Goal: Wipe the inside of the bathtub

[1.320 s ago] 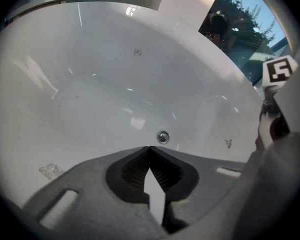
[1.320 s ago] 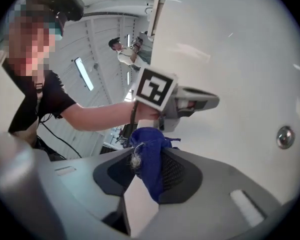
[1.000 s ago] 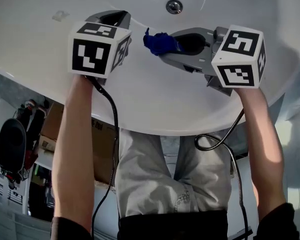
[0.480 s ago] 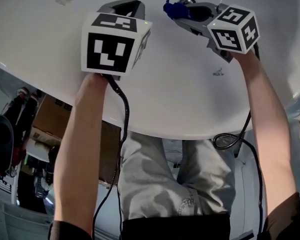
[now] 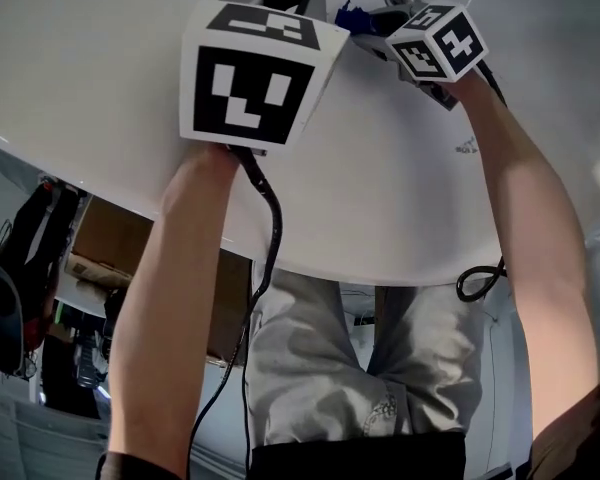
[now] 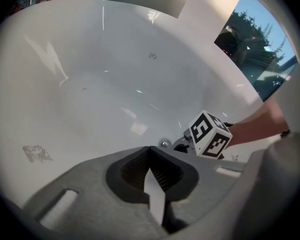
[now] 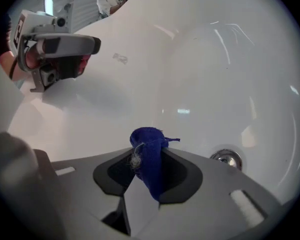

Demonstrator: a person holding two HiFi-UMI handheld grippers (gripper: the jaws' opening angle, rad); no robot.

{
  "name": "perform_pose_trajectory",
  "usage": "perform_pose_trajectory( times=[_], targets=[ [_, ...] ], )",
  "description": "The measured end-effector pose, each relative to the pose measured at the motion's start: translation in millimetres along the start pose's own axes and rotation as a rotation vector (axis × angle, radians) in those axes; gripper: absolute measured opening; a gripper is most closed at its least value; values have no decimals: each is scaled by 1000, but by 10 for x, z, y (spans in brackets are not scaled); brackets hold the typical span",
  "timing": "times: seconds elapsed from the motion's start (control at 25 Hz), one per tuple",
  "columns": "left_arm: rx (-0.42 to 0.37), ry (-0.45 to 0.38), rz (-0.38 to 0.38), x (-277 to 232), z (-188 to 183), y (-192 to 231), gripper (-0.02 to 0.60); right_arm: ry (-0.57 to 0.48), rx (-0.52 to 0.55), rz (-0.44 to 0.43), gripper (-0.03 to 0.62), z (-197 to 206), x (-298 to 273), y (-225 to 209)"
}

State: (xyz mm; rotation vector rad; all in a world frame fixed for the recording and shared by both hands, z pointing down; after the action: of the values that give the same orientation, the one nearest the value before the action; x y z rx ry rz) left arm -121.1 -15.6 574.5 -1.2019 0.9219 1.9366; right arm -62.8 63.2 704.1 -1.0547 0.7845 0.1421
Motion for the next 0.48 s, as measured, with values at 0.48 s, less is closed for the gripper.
perform_pose_trajectory(
  times=[0.48],
  targets=[
    [23, 41, 35, -53, 45, -28, 3, 103, -120, 89, 121, 238, -241, -189]
  ],
)
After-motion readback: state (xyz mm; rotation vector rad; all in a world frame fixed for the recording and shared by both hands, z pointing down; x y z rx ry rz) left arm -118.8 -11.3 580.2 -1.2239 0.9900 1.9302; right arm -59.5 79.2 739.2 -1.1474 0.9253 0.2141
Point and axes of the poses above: the fingertips, and each gripper's own axes: x backward along the fingers, y to its left, z out of its underside, the point moved 2 cm from there along x, backward along the fingers, and after that the axes turned 5 degrees about -z, right-handed, at the moved point
